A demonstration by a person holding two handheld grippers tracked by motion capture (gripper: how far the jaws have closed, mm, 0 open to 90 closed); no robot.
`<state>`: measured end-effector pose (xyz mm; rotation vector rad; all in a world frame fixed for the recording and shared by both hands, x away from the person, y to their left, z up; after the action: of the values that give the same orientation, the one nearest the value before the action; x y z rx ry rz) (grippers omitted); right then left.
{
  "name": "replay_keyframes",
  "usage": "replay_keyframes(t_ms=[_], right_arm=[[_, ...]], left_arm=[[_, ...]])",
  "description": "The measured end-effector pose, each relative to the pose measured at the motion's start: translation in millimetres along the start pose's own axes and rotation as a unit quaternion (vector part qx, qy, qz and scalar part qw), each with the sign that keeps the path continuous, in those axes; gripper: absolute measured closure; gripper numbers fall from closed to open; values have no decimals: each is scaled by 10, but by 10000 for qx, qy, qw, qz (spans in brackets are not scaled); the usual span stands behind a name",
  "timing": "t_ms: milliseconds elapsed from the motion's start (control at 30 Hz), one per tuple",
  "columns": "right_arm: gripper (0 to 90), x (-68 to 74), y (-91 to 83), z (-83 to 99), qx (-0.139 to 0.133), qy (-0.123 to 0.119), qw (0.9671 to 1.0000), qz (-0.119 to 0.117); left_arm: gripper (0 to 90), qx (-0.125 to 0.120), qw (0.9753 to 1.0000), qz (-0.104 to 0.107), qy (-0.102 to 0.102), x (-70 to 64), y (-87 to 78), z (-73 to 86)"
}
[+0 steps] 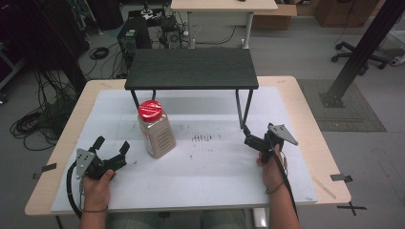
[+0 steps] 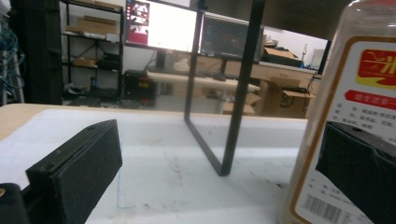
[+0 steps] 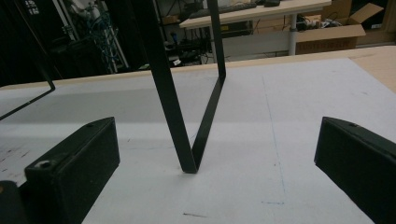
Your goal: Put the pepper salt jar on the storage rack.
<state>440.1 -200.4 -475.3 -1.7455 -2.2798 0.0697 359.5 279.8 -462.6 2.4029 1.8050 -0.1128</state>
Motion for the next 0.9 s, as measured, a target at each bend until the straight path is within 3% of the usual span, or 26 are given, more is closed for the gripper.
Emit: replay_keyframes(t_ms=[267,433,667,900], right_arm=[[0,4,1,1,3,-13,10000,-17],[0,6,1,1,6,-8,10000,-31],[0,9,-1,1,8,0,10000,-36],[0,8,-1,2,14,3,10000,-44]], left_arm=[[2,-38,9999,124,-102,-33,-57,-161],[2,-102,9992,385,-94,-142,-70,-363],[2,-64,9959,896,44,-379,-57,-576],[2,127,9900,1377,279,-574,-5,-712]])
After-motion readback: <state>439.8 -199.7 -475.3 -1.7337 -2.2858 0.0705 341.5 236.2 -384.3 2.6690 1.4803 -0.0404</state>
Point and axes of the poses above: each handheld gripper's, and its own axes: y roughly forward along the jaws, z roughly out of its underside, x roughly to its left, the point moved 8 cm from there along y, roughly forward along the jaws, and after that the axes turned 1 degree about -x, right-handed, at the moved point
